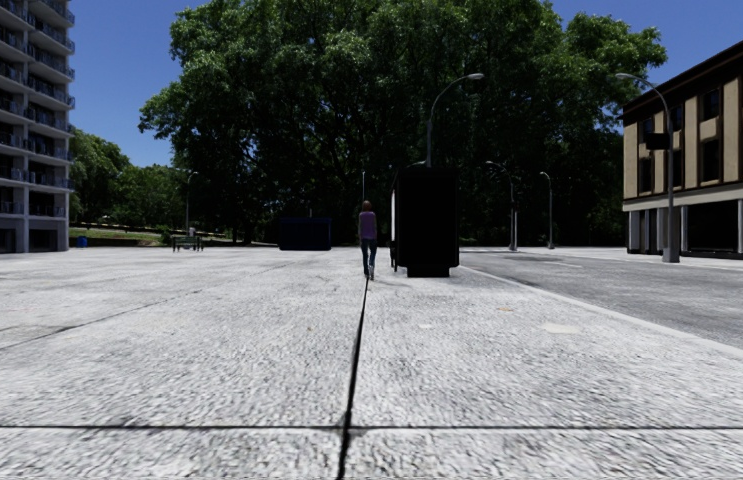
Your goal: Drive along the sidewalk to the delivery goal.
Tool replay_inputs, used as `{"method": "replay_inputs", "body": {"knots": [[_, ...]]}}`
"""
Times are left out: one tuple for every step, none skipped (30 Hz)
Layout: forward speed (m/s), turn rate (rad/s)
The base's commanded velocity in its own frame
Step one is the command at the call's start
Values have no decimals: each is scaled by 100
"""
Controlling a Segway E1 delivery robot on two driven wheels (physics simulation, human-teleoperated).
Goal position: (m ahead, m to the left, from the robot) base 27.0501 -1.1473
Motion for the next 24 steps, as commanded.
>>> {"method": "replay_inputs", "body": {"knots": [[200, 0], [200, 0], [200, 0], [200, 0], [200, 0], [200, 0], [200, 0], [200, 0], [200, 0], [200, 0], [200, 0], [200, 0], [200, 0], [200, 0], [200, 0], [200, 0], [200, 0], [200, 0], [200, 0], [200, 0], [200, 0], [200, 0], [200, 0], [200, 0]]}}
